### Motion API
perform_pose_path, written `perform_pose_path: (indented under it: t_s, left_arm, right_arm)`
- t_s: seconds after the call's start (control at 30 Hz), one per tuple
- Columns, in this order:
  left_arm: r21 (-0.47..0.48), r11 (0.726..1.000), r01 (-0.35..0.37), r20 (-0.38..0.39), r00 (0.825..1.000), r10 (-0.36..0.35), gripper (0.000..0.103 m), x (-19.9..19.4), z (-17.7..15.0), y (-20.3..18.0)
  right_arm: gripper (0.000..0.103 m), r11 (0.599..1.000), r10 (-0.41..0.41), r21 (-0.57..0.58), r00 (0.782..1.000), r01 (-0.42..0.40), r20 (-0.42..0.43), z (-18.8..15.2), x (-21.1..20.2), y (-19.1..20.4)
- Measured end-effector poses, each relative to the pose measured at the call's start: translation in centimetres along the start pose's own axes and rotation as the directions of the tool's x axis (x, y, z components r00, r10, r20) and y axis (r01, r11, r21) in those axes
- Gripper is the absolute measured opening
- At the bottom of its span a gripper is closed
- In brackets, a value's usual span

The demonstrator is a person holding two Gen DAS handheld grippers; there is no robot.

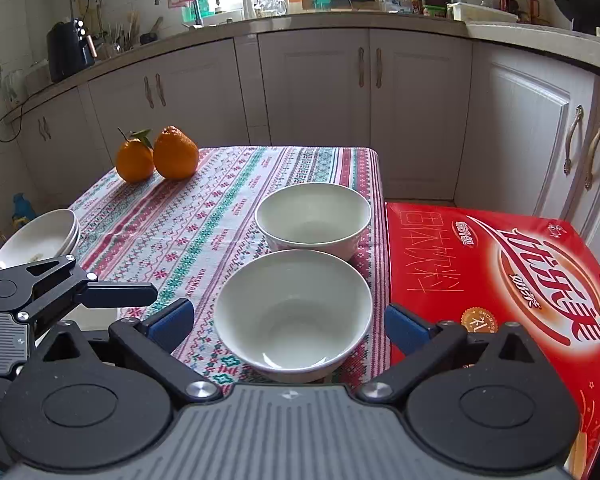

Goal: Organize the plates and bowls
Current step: 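Carry the held bowl toward another white bowl with the right tool, then lower the held bowl into the other bowl with the right tool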

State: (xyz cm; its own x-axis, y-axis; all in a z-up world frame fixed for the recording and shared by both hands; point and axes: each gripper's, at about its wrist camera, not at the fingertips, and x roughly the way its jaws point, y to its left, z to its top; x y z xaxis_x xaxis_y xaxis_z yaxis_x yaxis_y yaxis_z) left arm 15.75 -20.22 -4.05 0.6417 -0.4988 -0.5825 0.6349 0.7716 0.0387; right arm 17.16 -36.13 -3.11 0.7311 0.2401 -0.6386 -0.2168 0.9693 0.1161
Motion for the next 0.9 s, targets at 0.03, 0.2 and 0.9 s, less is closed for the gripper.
perform_pose_path:
  t_s: [0.03, 0.2, 0.9]
  left_arm:
    - [-0.008, 1.0, -0.007, -0.006, 1.0, 0.007, 0.094, 0.4, 0.1, -0.2]
    - [-0.041, 0.999, -0.024, -0.036, 0.999, 0.023, 0.092, 2.1, 0.1, -0.8]
    - [-0.04, 0.993, -0.109, -0.068, 0.992, 0.106, 0.084, 4.4, 1.1, -2.5]
  right_arm:
    - [0.102, 1.0, 0.003, 0.002, 1.0, -0.003, -0.007, 0.1, 0.4, -0.3]
    - [0.1, 0.999, 0.034, 0.004, 0.999, -0.034, -0.035, 0.6, 2.1, -1.8]
    - [0.075, 0.984, 0.173, 0.058, 0.98, -0.168, -0.1, 1.8, 5.7, -4.6]
